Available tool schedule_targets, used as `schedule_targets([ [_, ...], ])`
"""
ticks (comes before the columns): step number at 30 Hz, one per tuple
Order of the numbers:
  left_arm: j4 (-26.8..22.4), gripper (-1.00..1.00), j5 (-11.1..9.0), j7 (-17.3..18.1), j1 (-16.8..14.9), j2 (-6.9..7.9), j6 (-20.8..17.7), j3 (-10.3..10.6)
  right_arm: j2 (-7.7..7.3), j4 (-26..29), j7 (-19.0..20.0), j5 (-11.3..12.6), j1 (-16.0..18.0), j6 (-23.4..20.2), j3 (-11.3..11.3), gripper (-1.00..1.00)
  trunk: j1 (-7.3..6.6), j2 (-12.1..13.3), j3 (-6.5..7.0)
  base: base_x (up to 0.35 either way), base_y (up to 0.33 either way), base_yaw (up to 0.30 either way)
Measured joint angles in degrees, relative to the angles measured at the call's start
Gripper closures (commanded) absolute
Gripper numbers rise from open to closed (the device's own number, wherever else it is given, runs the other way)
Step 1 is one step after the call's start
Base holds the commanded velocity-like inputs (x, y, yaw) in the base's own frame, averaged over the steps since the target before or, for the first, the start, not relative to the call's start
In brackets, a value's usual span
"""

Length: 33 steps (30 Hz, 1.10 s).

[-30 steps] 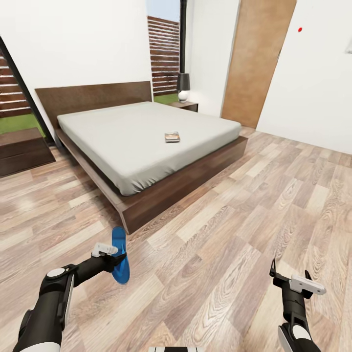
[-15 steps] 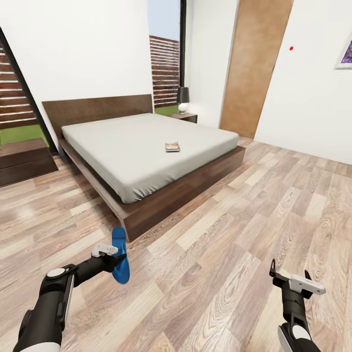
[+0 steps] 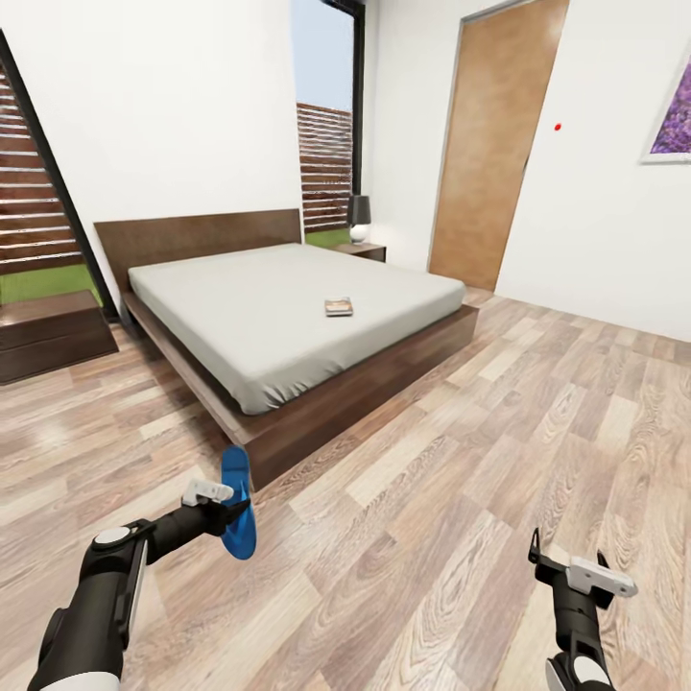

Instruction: In the bedroom, move the book from the bed onto either nightstand, and place the two sandals side by side next to the bed.

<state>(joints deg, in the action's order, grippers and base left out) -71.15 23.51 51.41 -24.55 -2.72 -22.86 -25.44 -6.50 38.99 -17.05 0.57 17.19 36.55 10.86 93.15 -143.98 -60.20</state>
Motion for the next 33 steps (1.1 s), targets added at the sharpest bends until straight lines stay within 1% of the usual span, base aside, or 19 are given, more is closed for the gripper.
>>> schedule_targets([
  [3, 0.2, 1.0, 0.0, 0.0, 0.0, -0.01, 0.0, 0.0, 0.01, -4.7, -0.2, 0.0, 0.0, 0.2, 0.0, -1.0, -0.08, 0.0, 0.66, 0.0, 0.0, 0.0],
  [7, 0.4, 1.0, 0.0, 0.0, 0.0, -0.02, 0.0, 0.1, 0.01, -7.1, -0.2, 0.0, 0.0, 0.5, 0.1, -1.0, -0.18, 0.1, 1.55, 0.0, 0.0, 0.0],
  [33, 0.5, 1.0, 0.1, 0.0, 0.0, -0.02, 0.0, 0.1, 0.01, -7.6, -0.2, -0.1, -0.1, 0.5, 0.1, -1.0, -0.85, 0.4, 7.32, 0.0, 0.0, 0.0],
])
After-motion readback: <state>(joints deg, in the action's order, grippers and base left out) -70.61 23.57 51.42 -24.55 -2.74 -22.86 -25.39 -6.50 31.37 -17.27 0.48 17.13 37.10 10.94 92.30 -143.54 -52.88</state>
